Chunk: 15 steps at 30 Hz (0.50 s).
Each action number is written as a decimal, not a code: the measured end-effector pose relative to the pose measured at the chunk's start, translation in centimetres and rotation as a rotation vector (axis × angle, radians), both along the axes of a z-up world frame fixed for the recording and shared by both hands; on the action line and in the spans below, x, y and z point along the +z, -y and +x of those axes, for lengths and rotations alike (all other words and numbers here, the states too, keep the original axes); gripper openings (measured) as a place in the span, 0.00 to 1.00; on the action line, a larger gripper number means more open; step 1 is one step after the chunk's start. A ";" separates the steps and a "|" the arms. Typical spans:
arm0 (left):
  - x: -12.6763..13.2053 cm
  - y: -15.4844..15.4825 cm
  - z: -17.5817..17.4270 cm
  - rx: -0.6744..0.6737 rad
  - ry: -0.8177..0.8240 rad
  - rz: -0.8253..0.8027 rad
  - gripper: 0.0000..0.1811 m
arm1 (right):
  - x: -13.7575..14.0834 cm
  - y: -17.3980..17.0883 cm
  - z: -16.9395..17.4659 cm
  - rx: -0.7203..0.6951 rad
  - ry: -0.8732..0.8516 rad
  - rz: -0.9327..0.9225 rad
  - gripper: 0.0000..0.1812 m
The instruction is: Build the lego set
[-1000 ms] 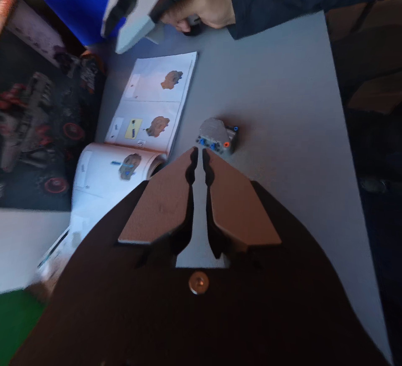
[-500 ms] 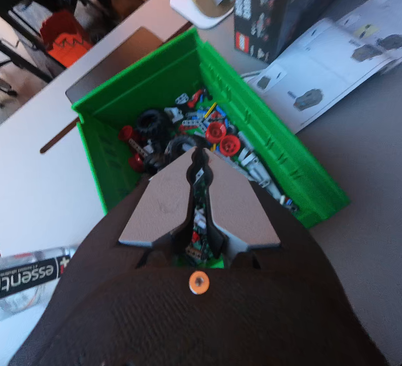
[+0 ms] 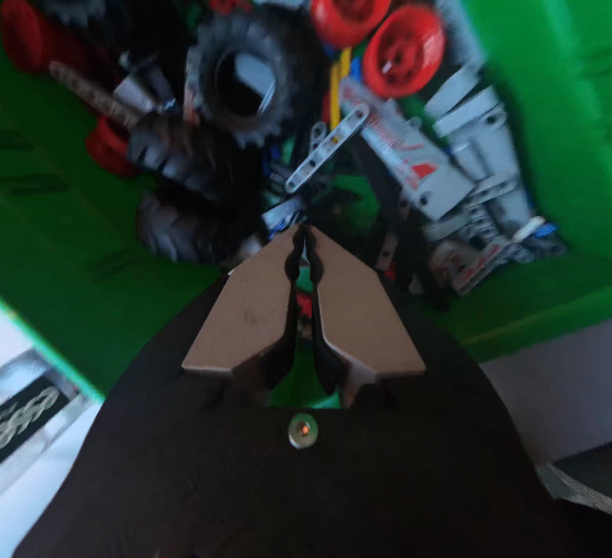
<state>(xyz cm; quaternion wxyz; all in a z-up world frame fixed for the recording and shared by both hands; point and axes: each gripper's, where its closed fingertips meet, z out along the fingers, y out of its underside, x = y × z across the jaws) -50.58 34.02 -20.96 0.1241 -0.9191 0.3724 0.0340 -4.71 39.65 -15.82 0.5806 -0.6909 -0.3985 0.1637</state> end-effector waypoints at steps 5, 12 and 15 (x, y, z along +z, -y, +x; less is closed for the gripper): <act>1.4 -2.4 0.9 -0.009 0.060 0.102 0.00 | 0.0 0.0 0.0 -0.001 0.005 0.006 0.14; 2.8 -2.8 4.2 -0.134 0.146 0.184 0.00 | 0.0 0.0 0.0 0.000 0.011 0.007 0.14; 0.9 -2.8 4.4 -0.147 0.118 0.140 0.00 | 0.0 0.1 0.0 -0.002 0.014 0.014 0.14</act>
